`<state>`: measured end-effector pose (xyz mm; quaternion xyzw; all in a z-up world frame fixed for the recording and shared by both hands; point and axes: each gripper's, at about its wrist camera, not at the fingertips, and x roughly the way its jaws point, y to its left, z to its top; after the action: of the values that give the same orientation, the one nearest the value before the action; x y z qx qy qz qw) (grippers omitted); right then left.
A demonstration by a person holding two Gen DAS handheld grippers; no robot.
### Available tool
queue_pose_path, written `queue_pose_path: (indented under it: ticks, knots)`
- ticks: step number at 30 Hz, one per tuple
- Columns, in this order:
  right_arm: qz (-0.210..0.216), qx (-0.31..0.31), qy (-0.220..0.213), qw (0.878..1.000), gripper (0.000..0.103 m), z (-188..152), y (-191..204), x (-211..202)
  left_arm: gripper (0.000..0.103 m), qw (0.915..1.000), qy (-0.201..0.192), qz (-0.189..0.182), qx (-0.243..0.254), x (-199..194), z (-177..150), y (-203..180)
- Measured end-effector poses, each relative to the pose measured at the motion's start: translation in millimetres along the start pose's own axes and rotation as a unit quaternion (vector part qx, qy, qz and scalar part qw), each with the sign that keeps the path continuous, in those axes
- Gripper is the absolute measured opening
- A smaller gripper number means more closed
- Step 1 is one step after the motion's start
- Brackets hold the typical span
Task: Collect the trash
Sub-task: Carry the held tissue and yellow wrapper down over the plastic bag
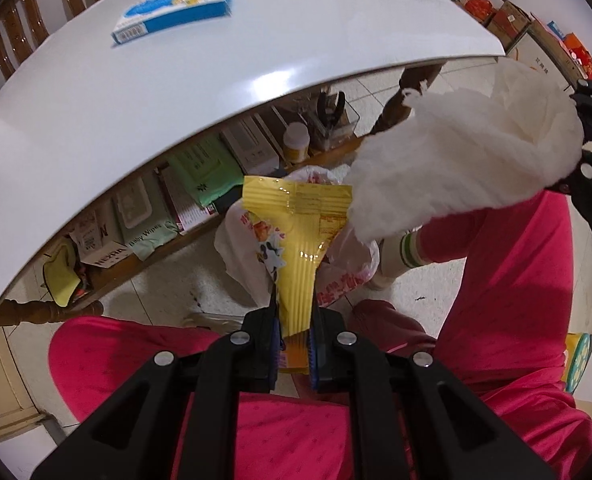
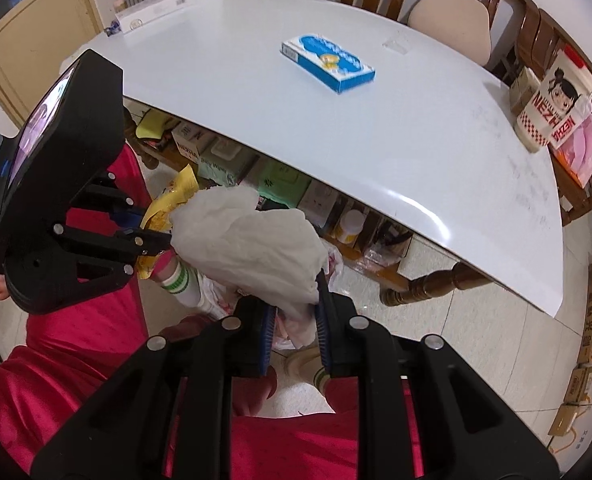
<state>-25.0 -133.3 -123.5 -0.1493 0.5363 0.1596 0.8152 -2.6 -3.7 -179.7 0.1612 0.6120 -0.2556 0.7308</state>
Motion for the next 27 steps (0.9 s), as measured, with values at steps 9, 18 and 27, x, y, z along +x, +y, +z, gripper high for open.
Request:
queue_pose_path:
  ticks: [9,18,27]
  knots:
    - [-0.010,0.010,0.032,0.999,0.019,-12.1,-3.6,42.0,0.011,0.9997,0.023,-0.004,-0.003,36.1,-2.5,3.0]
    - [-0.009,0.022,0.059,0.998,0.019,-16.7,-4.3,92.9,0.011,0.9981,0.060,-0.006,-0.011,85.1,-4.3,8.8]
    - [-0.013,0.034,0.089,0.995,0.019,-27.7,-5.4,138.4,0.011,0.9948,0.095,-0.030,-0.019,137.4,0.8,9.2]
